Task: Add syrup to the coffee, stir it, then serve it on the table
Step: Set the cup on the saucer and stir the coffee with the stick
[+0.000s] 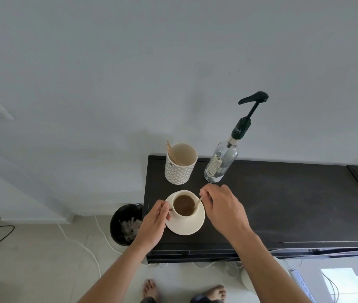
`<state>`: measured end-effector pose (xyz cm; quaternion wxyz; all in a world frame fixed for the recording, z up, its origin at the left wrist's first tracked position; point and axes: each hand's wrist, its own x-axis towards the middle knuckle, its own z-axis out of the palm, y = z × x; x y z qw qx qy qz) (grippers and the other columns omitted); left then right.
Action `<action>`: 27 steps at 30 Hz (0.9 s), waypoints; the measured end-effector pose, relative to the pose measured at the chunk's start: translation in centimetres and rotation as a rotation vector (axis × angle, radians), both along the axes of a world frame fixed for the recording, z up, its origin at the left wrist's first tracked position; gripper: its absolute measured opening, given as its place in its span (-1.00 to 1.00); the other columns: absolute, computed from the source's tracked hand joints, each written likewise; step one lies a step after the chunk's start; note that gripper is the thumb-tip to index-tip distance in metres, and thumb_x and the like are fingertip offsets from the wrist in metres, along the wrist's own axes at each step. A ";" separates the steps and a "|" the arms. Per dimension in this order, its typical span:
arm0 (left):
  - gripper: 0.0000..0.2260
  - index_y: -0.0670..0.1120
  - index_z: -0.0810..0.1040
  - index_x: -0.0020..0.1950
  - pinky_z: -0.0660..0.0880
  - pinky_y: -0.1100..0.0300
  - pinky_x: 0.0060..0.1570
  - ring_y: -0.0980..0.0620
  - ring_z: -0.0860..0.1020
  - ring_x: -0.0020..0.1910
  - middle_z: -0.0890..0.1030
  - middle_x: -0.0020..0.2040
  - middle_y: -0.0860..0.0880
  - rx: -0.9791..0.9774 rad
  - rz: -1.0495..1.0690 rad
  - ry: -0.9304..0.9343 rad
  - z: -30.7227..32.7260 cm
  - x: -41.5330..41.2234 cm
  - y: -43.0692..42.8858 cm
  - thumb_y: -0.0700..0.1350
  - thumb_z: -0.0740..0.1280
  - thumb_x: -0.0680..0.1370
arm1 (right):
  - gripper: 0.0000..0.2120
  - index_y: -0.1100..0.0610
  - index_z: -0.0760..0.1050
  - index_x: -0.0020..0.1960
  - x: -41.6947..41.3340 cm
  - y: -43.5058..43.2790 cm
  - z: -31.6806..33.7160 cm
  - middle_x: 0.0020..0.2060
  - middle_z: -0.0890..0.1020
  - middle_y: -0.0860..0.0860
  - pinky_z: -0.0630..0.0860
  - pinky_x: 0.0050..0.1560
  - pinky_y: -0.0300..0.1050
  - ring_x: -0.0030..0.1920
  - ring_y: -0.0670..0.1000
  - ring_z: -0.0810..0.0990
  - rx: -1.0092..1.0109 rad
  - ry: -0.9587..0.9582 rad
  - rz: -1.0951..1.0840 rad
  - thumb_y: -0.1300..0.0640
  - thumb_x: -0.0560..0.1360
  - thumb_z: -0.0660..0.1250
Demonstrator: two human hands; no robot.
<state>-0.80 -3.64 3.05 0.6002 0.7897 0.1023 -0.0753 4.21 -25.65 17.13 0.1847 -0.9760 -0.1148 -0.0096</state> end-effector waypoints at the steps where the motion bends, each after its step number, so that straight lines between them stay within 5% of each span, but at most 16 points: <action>1: -0.68 0.01 0.56 0.15 0.56 0.14 0.00 0.22 0.55 -0.24 0.63 -0.15 0.05 0.000 -0.001 0.001 0.1 0.0 0.0 0.18 0.12 0.82 | -0.80 -0.05 0.64 0.22 0.1 0.1 -0.1 0.01 0.71 -0.12 0.60 -0.11 -0.20 -0.04 -0.06 0.58 0.010 -0.011 -0.019 -0.06 0.79 0.25; 7: -0.68 0.03 0.56 0.15 0.56 0.17 -0.02 0.20 0.55 -0.24 0.63 -0.16 0.08 0.003 -0.008 0.005 -0.1 0.1 0.2 0.19 0.12 0.82 | -0.80 -0.07 0.67 0.20 -0.3 1.0 -0.1 0.06 0.74 -0.18 0.49 -0.03 -0.33 0.02 -0.09 0.58 0.139 0.125 0.140 -0.07 0.78 0.27; 12: -0.67 0.01 0.57 0.15 0.55 0.19 -0.03 0.19 0.54 -0.24 0.63 -0.16 0.07 -0.014 -0.003 0.003 0.0 0.1 0.1 0.18 0.13 0.82 | -0.78 -0.01 0.67 0.20 0.1 0.0 0.2 -0.01 0.73 -0.10 0.65 -0.09 -0.12 -0.04 -0.06 0.57 -0.019 -0.031 0.003 -0.04 0.79 0.26; 17: -0.68 0.02 0.56 0.15 0.56 0.17 -0.03 0.19 0.54 -0.24 0.64 -0.15 0.04 -0.008 -0.006 0.008 -0.2 0.1 0.3 0.18 0.13 0.82 | -0.80 -0.07 0.70 0.23 0.0 0.6 0.1 0.07 0.74 -0.20 0.47 -0.01 -0.36 0.05 -0.11 0.55 0.148 0.109 0.098 -0.04 0.78 0.30; 24: -0.68 -0.02 0.56 0.16 0.53 0.22 -0.06 0.19 0.52 -0.25 0.62 -0.17 0.08 -0.042 -0.004 0.020 0.2 -0.1 0.2 0.16 0.13 0.83 | -0.79 0.02 0.67 0.18 0.2 0.1 0.3 -0.02 0.72 -0.08 0.70 0.01 0.04 -0.04 -0.03 0.60 -0.010 -0.010 -0.017 -0.01 0.78 0.27; 27: -0.66 -0.02 0.56 0.18 0.54 0.29 -0.08 0.19 0.55 -0.24 0.63 -0.16 0.07 -0.028 -0.006 0.020 0.4 0.0 0.2 0.18 0.13 0.82 | -0.81 -0.03 0.69 0.20 0.3 0.3 -0.1 0.03 0.73 -0.15 0.65 0.03 -0.09 0.05 -0.07 0.56 0.116 0.025 -0.008 -0.02 0.79 0.30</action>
